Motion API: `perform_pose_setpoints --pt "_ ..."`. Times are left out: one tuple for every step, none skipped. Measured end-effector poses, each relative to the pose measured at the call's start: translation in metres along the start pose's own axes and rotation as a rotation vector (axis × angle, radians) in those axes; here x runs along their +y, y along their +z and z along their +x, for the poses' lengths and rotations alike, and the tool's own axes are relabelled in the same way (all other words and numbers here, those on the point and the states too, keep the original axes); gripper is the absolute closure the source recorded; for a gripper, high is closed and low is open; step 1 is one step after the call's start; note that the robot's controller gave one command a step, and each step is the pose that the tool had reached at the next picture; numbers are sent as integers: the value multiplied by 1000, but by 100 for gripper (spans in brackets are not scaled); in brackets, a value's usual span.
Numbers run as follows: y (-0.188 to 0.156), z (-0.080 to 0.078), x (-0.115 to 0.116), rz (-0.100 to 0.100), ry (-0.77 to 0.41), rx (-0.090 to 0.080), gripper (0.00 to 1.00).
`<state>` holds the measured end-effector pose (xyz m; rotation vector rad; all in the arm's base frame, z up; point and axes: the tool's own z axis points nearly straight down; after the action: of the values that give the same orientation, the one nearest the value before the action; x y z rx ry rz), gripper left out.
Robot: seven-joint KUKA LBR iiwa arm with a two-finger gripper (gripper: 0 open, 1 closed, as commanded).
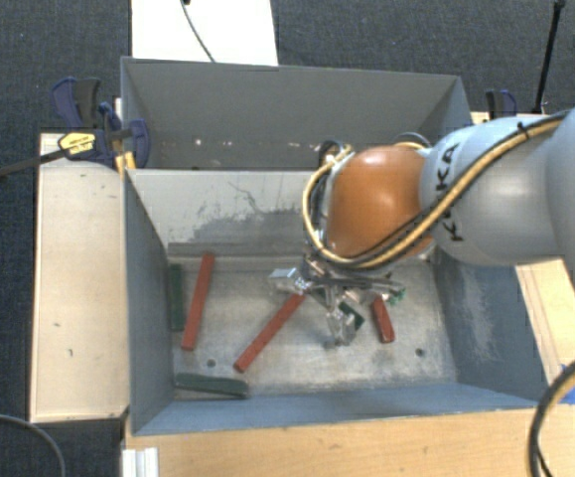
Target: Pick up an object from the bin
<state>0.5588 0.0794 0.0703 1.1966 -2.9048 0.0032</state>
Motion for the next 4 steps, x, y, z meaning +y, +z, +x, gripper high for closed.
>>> perform_pose_setpoints --pt "0 -2 3 -2 1 -1 100" --pt "-114 -1 1 4 6 -10 100" --pt "2 -53 24 -4 -189 -1 100" --pt "-112 -25 51 3 -167 -10 100"
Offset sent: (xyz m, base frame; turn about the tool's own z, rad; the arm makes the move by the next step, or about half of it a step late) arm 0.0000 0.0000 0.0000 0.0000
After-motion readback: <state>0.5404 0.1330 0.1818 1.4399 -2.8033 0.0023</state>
